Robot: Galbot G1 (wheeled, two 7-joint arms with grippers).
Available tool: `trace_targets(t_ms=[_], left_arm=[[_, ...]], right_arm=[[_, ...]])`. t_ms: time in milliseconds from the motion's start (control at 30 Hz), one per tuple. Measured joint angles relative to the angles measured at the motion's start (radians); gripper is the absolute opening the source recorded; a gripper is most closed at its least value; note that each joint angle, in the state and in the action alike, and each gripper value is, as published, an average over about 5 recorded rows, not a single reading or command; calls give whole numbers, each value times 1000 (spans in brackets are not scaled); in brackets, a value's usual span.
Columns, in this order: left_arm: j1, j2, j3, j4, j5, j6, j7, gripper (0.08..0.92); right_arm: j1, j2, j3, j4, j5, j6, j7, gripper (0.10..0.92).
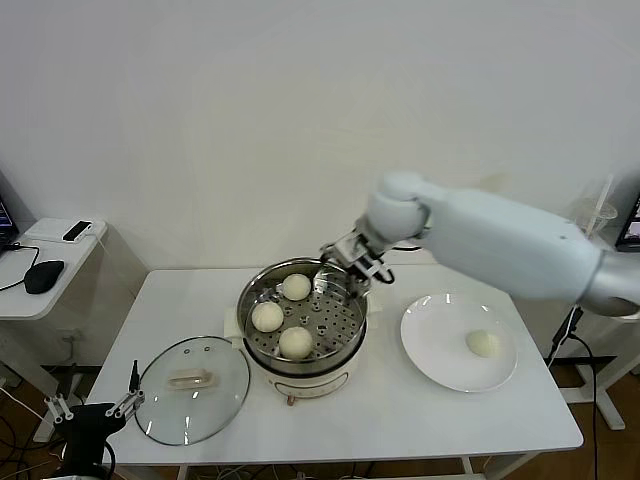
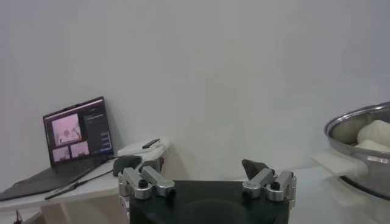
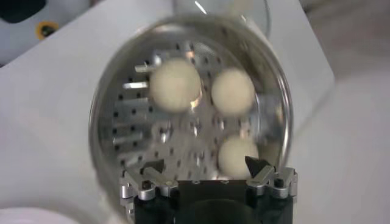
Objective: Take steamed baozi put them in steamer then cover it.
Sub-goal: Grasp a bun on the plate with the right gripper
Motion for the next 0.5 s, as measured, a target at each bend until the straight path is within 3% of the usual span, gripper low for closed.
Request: trace_targets(t_ms=[500], left_arm=[[0,24,32,11,8,-2,0,823]], right_arm=[[-295,-294,248,-66,-159,-21,-54,823]])
